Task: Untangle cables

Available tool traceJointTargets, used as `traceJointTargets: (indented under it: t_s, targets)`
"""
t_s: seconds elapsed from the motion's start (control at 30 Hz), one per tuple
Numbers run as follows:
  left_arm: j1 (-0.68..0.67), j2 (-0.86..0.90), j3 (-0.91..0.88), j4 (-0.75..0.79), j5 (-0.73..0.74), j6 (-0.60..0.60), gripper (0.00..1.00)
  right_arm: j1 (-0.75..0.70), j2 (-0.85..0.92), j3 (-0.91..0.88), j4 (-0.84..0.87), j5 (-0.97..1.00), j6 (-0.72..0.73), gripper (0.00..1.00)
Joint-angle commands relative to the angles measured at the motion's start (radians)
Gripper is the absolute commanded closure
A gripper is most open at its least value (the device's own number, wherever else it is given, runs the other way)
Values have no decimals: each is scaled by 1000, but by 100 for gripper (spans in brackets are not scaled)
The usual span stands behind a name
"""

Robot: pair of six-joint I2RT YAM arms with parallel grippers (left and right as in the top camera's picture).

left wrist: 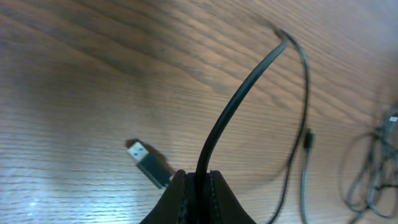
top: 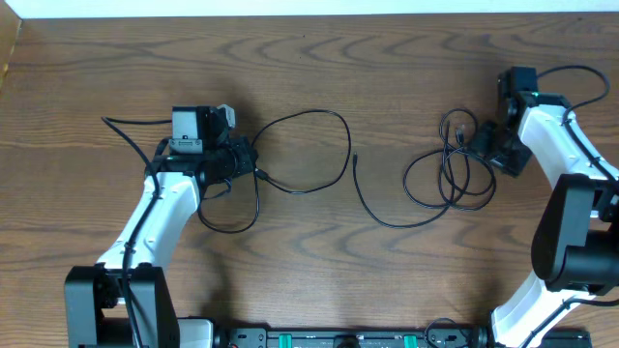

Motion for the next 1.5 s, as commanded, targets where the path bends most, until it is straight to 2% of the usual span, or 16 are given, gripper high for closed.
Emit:
traceJointTargets:
  t_s: [0.0, 0.13, 0.27, 0.33, 0.5, 0.57, 0.8, 0.97, 1.13, 1.23, 1.37, 1.43, 1.47]
  targets:
    - [-23, 2, 6, 2, -132, 20, 92, 38, -3, 2, 28, -137, -85, 36]
    - [-37, 2, 6, 2, -187, 20, 92, 102, -3, 2, 125, -308, -184, 32]
    - [-37, 2, 6, 2, -187, 20, 92, 181, -3, 2, 225, -331, -237, 28]
    - [-37, 2, 5, 2, -187, 20, 92, 215, -3, 2, 272, -277, -240, 27]
    - [-37, 2, 5, -1, -187, 20, 92, 259, -3, 2, 385, 78, -239, 22]
    - [-37, 2, 5, -2, -187, 20, 92, 259, -3, 2, 362, 146, -227, 19]
    - [-37, 2, 5, -2, -187, 20, 92, 257, -5, 2, 153, 113, -228, 8]
    - [-37, 2, 5, -1, -155, 21, 92, 257, -84, 3, 127, 14, -227, 1]
    - [-37, 2, 5, 6, -138, 13, 92, 264, -207, 3, 111, -310, -217, 1]
    - [-37, 2, 5, 5, -138, -148, 92, 280, -209, 3, 98, -451, -174, 1]
    - [-37, 2, 5, 5, -138, -340, 92, 296, -209, 2, 69, -447, -174, 1]
    - [-37, 2, 5, 5, -137, -381, 79, 299, -209, 2, 68, -447, -175, 1]
    - [-37, 2, 5, 5, -137, -382, 77, 300, -210, 2, 66, -447, -175, 1]
